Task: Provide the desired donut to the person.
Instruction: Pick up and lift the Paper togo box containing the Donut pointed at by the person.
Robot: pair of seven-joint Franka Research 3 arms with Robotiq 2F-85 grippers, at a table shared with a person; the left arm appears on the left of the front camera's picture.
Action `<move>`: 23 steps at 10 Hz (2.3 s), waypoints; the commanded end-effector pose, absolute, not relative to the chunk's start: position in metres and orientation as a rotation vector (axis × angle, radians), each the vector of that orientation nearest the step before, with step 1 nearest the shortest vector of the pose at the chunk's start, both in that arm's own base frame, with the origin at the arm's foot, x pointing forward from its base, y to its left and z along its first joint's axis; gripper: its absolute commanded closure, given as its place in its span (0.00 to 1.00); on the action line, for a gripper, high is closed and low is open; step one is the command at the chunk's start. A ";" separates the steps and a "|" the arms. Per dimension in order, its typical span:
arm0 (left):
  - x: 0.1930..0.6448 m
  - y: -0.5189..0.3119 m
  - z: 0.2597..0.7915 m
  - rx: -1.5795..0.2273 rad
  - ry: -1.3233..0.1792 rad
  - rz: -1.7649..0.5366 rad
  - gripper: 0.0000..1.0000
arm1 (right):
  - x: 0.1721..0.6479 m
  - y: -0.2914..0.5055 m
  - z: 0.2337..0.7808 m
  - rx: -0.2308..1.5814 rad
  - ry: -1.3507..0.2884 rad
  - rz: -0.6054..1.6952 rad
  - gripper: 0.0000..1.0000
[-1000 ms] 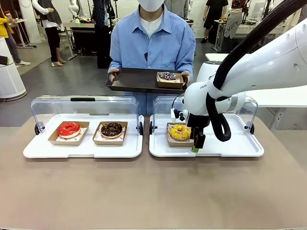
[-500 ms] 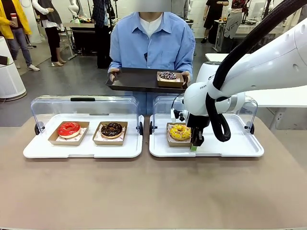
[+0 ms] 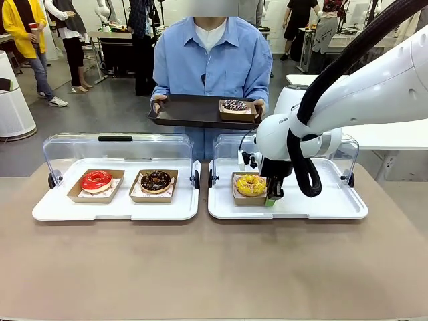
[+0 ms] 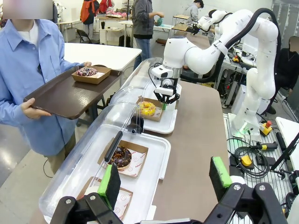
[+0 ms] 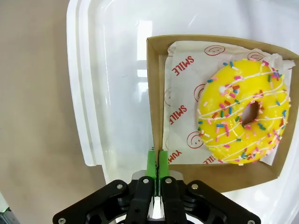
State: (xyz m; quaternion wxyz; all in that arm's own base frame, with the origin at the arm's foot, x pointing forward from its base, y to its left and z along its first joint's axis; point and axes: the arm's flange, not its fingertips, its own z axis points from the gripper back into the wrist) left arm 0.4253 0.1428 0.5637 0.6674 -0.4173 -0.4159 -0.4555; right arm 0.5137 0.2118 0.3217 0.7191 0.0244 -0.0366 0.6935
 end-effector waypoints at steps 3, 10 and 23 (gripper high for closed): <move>0.424 0.144 0.565 -0.945 -0.949 -1.028 0.00 | 0.509 0.212 0.331 0.024 -0.094 1.564 1.00; 0.424 0.144 0.565 -0.945 -0.949 -1.028 0.00 | 0.422 0.242 0.442 0.031 0.061 1.504 1.00; 0.424 0.144 0.565 -0.945 -0.949 -1.028 0.00 | 0.378 0.271 0.607 0.012 -0.015 1.590 1.00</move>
